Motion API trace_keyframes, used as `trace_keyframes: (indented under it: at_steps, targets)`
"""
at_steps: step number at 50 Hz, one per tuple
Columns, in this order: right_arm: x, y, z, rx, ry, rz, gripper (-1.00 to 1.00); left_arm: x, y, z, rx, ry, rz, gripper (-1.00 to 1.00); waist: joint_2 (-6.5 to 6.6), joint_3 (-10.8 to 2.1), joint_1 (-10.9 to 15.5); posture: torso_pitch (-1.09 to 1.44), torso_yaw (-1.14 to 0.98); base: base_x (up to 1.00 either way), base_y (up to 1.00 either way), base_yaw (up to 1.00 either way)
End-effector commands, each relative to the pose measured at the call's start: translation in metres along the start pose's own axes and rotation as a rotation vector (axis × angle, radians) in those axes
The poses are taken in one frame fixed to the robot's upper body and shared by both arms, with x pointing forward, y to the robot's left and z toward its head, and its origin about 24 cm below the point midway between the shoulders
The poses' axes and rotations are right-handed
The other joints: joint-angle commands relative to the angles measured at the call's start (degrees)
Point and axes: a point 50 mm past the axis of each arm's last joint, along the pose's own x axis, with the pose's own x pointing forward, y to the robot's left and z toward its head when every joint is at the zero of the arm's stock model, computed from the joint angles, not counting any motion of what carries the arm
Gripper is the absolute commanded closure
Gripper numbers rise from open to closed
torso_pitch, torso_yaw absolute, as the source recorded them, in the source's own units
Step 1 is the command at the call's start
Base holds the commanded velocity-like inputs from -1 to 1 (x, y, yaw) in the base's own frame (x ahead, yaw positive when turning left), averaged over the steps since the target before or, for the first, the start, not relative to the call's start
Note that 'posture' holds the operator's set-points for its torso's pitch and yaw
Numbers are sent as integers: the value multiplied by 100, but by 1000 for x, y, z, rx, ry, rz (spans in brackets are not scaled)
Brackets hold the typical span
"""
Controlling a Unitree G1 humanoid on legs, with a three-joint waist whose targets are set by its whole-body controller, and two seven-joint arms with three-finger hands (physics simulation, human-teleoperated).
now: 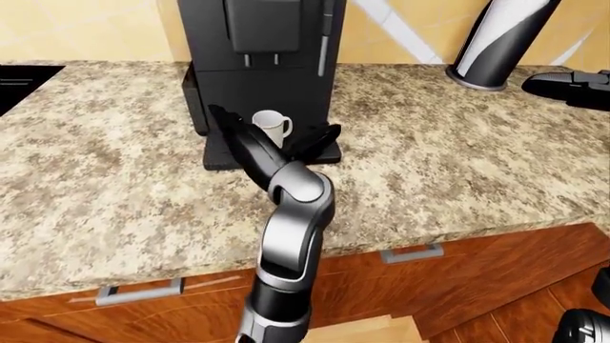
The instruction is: Pick the mug from under the coffee machine dispenser and place it on the counter.
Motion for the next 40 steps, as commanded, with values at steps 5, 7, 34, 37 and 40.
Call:
trace_keyframes:
  at_steps: [5, 7, 34, 37, 40]
  targets:
    - [0, -3, 19, 2, -87, -12, -100, 3, -2, 9, -65, -33, 18, -100, -32, -140, 4, 0, 0, 0, 0, 0]
    - [0, -3, 19, 2, -86, -12, -100, 5, -3, 8, -64, -30, 23, -100, -28, -142, 3, 0, 0, 0, 0, 0]
    - [-1, -4, 20, 6, -87, -13, -100, 27, -21, 0, -53, -55, 88, -87, -7, -155, 2, 0, 0, 0, 0, 0]
    - [-1, -4, 19, 6, -86, -14, -100, 30, -22, -2, -56, -44, 94, -78, -7, -155, 2, 0, 0, 0, 0, 0]
    - [-1, -4, 19, 6, -86, -14, -100, 34, -22, -4, -58, -33, 104, -33, -7, -157, 2, 0, 0, 0, 0, 0]
